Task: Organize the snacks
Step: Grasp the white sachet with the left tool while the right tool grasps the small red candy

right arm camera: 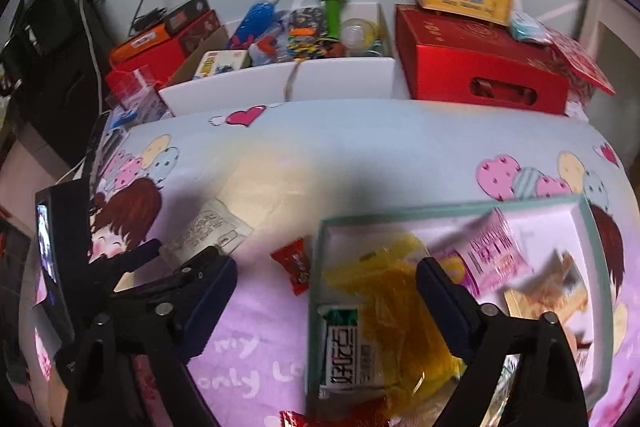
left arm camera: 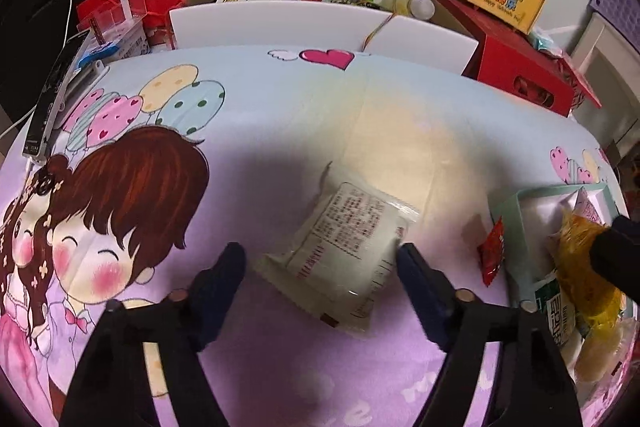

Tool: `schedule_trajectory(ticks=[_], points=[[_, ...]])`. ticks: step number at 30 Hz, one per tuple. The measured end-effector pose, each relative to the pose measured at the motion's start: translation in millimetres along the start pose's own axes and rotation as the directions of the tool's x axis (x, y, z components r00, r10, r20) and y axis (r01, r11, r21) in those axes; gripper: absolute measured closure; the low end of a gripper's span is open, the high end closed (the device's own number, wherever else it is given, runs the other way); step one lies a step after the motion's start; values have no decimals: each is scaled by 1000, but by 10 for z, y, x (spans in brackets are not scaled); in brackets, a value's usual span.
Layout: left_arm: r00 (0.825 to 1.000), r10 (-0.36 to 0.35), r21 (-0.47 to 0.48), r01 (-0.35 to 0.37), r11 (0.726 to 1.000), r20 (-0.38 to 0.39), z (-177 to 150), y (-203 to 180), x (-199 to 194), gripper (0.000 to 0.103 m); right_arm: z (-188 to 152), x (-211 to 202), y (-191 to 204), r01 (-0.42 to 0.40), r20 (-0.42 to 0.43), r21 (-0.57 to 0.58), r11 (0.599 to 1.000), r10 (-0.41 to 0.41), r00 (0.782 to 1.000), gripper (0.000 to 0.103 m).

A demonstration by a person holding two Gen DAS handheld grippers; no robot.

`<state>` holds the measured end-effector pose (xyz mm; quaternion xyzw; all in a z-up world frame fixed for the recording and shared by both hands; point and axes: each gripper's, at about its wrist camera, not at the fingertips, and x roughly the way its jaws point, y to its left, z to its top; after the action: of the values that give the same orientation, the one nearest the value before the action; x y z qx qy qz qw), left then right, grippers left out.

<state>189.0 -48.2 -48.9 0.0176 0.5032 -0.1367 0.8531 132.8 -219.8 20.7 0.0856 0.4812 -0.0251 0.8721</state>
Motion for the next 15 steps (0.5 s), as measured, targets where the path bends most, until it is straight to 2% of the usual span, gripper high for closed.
schedule_trajectory(ticks=[1,3,6,8,10,14,15], points=[[1000,-13,-6,13,1000,4,4,19,-6,33,31,5,24,-16,-7,-14,1000,16,1000,16],[999,-37,-30,37,999,1,4,66,-7,33,81,39,73,-45,-32,-35,998,44,999,20],[999,-54,-54,54,997,5,18,132,-38,35,112,83,199,-42,-58,-89,995,37,998,23],[999,-48,-67,49,997,5,26,179,-69,36,107,116,305,-41,-73,-139,989,31,997,25],[999,-36,-99,35,995,-6,27,261,-90,36,101,187,388,-47,-100,-174,984,30,995,35],[999,-28,-155,23,988,-27,14,420,-97,36,89,367,523,-33,-153,-231,972,-3,988,38],[999,-24,-164,19,986,-31,9,461,-99,36,87,406,540,-30,-163,-241,970,-10,987,42]])
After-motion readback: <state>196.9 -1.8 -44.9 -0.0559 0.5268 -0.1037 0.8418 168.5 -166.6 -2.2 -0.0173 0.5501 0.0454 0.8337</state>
